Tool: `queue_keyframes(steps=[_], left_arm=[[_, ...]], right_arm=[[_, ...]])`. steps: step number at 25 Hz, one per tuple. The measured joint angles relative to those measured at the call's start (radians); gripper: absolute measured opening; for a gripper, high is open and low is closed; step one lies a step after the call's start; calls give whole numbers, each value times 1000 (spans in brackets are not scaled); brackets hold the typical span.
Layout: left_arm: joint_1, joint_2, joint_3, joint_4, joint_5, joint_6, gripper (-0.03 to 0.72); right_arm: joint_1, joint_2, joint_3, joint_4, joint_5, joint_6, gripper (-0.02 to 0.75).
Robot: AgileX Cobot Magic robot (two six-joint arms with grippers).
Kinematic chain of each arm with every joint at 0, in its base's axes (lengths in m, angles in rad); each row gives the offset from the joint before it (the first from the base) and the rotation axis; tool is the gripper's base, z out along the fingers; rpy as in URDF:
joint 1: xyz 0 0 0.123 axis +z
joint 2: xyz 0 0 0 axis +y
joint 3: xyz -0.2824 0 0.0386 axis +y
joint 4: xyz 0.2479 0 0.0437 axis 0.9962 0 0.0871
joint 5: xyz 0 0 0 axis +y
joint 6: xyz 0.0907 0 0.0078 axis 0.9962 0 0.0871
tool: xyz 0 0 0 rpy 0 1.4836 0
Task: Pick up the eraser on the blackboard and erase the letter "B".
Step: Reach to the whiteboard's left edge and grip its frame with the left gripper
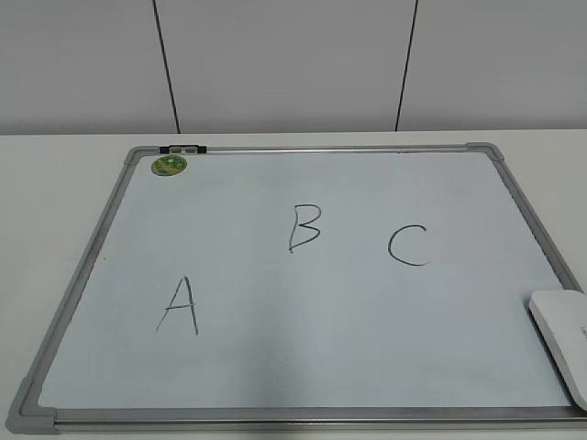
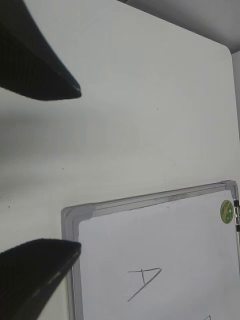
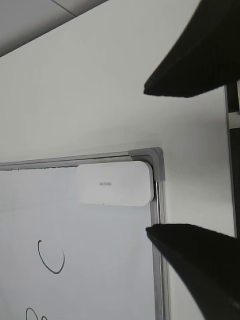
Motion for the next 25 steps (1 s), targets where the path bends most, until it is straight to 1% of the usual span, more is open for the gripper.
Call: queue_keyframes(steps=[9,18,25], left_arm=[[0,0,0,0,0,0,641],[0,17,0,0,-2,0,620],[0,247,-10,-4,-45,0,598]], right_arm=[[0,0,0,0,0,0,587],[0,0,0,0,0,0,587],[0,0,0,0,0,0,587]])
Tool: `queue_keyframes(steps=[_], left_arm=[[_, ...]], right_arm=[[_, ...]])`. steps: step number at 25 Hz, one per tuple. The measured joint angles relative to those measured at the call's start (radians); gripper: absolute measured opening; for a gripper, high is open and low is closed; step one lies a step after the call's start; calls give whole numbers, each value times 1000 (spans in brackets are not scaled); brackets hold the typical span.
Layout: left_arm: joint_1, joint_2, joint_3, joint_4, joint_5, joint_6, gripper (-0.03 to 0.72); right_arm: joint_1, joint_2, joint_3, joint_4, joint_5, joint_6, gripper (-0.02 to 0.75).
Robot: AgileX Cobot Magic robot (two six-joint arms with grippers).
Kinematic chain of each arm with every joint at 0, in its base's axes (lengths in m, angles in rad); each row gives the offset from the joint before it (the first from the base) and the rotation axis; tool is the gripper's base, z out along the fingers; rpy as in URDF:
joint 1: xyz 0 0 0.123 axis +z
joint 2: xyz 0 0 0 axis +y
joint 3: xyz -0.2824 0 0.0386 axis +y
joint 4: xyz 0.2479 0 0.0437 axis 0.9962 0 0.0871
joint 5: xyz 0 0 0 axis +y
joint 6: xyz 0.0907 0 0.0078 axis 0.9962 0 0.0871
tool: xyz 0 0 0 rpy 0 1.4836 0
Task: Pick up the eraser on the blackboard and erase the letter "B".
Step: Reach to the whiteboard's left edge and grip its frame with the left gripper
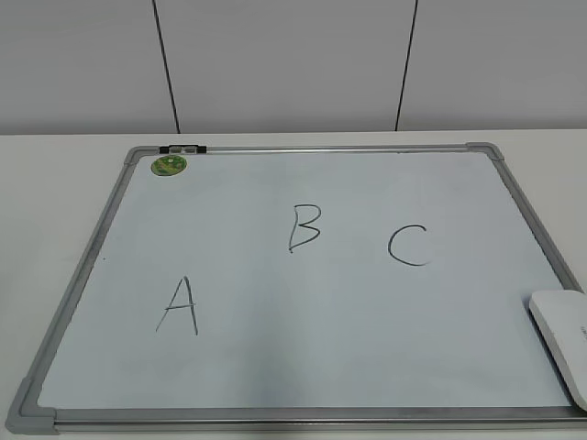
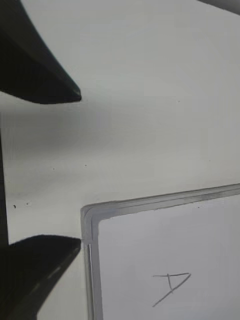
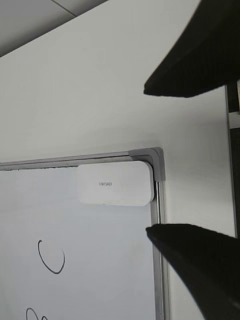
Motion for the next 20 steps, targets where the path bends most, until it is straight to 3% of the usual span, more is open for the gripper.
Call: queue_keyframes(steps=[13,20], left_arm=[[0,429,-45,-71,-298,24,588],[0,692,-134,-90,-363,48,588]], right_arm=[[0,0,0,0,0,0,587],[0,0,0,0,0,0,587]])
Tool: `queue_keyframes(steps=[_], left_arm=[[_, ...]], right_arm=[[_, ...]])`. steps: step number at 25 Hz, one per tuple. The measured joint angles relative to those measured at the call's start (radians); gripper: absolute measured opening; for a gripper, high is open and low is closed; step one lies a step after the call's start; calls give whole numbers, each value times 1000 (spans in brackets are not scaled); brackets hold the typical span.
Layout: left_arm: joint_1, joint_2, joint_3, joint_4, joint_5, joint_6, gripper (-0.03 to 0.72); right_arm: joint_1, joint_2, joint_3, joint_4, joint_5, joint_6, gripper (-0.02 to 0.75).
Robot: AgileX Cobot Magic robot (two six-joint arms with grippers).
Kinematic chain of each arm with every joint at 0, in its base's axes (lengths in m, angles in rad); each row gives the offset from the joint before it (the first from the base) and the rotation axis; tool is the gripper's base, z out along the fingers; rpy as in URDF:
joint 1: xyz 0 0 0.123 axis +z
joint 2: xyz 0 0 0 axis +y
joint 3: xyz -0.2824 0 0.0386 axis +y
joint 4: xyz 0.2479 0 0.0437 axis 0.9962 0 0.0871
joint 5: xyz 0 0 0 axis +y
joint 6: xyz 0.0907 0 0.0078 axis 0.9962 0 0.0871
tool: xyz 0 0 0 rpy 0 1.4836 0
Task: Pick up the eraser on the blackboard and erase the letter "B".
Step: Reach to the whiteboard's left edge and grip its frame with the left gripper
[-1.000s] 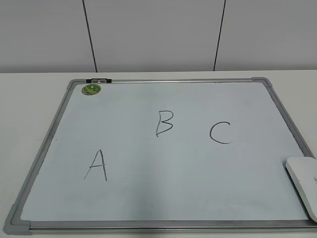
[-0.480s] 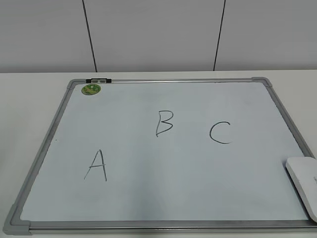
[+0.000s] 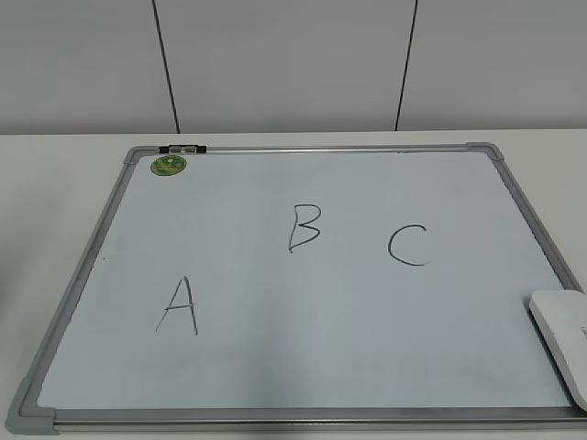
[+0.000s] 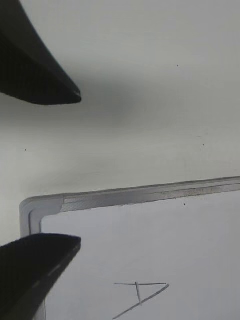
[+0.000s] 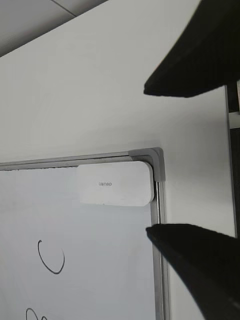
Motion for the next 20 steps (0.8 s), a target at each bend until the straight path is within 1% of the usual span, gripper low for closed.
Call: queue_keyframes(steps=[6,13,15,20], left_arm=[[-2,223,-144,-14,-12,19,587],[-101,479,-308,-31,-15,35,587],[-114,551,-356,-48,-6,37,587],[-115,725,-465,-68,39,38,578]], right_arm=[[0,0,0,0,0,0,587],[0,0,0,0,0,0,587],[0,0,0,0,0,0,587],[0,0,0,0,0,0,587]])
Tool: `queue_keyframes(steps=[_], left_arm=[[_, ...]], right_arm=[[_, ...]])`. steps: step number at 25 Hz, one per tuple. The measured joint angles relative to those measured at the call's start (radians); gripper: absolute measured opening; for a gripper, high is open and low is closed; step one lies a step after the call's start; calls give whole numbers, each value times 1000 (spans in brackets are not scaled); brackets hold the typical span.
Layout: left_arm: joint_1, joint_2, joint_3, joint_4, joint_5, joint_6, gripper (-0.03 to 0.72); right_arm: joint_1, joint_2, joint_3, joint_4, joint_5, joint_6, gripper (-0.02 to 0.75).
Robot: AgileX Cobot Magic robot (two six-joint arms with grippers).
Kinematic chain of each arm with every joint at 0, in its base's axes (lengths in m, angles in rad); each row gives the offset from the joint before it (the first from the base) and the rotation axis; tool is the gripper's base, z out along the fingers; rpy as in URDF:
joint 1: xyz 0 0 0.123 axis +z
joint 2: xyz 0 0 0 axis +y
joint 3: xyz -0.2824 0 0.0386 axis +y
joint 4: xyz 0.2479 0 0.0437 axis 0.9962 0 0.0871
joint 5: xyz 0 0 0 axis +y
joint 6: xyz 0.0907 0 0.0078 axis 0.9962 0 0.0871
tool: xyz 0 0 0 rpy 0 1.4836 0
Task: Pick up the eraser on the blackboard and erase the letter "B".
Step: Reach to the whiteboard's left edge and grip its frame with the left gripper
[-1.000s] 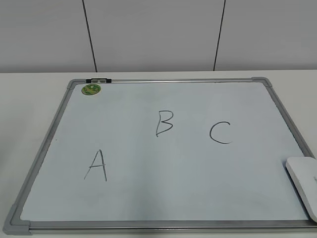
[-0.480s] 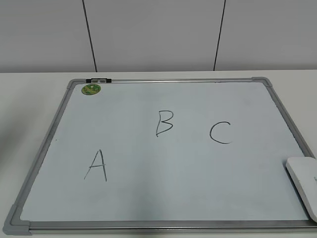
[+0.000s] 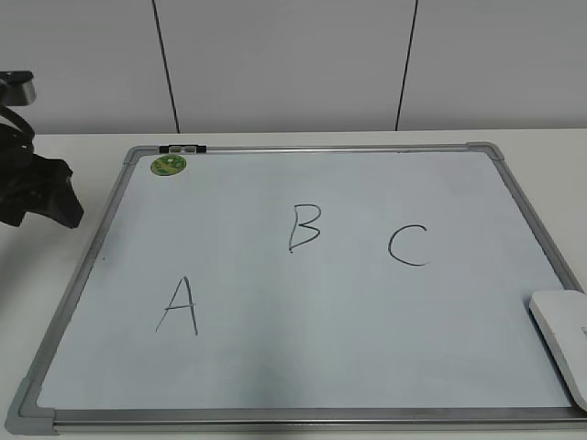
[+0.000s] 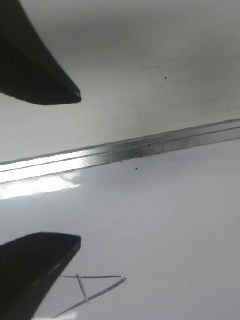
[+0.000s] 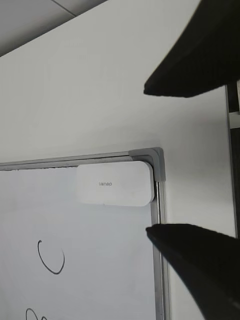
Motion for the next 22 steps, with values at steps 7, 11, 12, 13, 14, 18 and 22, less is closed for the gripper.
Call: queue_keyframes(steps=[7,11,12,13,14,18,22], left_arm=[[0,182,-99,-1,13,2,537],[0,258,-155,-2,36,2,521],[0,269,-162,-2,38,2,509],[0,278,-171,-2,41,2,489],[0,288,-178,-2,42,2,467],[0,309,-206,-2,44,2,405],[4,328,-233,-2,52,2,393]], right_arm=[[0,0,0,0,0,0,587],[0,0,0,0,0,0,587],[0,0,0,0,0,0,587],[0,0,0,0,0,0,587],[0,0,0,0,0,0,587],[0,0,0,0,0,0,587],[0,0,0,0,0,0,587]])
